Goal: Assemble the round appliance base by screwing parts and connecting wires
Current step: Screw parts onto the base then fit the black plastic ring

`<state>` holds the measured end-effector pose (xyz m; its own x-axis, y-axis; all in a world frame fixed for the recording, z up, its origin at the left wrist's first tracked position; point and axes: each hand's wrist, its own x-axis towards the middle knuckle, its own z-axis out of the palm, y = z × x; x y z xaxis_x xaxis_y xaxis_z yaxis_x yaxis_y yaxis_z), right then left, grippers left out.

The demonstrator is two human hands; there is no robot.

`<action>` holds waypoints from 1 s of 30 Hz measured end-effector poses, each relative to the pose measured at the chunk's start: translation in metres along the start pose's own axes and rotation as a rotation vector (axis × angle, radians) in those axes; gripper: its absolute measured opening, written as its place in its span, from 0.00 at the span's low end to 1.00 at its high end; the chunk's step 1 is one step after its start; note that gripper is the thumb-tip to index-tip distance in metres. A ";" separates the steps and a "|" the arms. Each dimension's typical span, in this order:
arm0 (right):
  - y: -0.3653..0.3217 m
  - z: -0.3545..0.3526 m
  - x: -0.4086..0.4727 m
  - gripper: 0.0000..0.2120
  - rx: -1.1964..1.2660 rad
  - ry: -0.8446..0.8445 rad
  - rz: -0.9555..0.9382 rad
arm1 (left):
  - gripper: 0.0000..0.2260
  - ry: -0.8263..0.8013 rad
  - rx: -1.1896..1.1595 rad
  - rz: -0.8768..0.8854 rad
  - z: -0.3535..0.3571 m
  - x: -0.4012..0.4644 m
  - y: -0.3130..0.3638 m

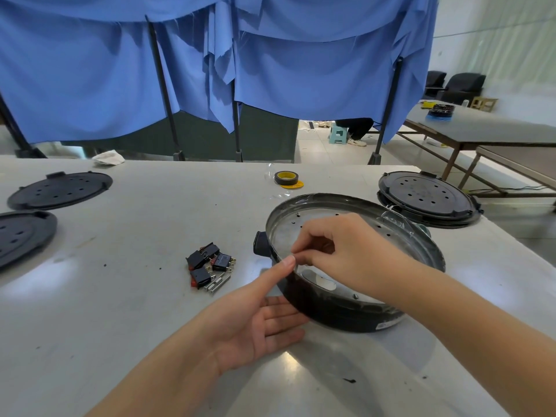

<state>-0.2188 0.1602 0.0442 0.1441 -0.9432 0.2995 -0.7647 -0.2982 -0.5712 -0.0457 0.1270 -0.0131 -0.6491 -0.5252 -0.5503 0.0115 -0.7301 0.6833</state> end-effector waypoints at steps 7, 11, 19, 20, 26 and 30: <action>-0.005 -0.003 0.001 0.02 -0.045 -0.056 -0.048 | 0.35 0.004 0.003 0.000 0.000 0.001 0.000; -0.005 -0.004 0.003 0.04 -0.167 -0.153 -0.046 | 0.37 0.008 0.000 -0.005 0.000 0.000 0.000; -0.006 -0.016 0.007 0.07 -0.111 -0.202 0.049 | 0.35 0.014 -0.009 -0.008 0.002 -0.002 0.000; -0.007 -0.015 0.007 0.08 -0.124 -0.227 0.053 | 0.35 0.019 -0.008 -0.008 0.002 -0.002 0.000; -0.009 -0.004 0.010 0.08 -0.264 -0.312 0.021 | 0.35 0.028 -0.004 -0.005 0.003 -0.003 0.000; -0.011 -0.004 0.013 0.09 -0.357 -0.342 -0.013 | 0.36 0.026 -0.006 -0.005 0.003 -0.003 0.000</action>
<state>-0.2112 0.1514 0.0578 0.3073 -0.9516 0.0033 -0.9201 -0.2980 -0.2542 -0.0460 0.1295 -0.0098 -0.6289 -0.5328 -0.5661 0.0128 -0.7352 0.6777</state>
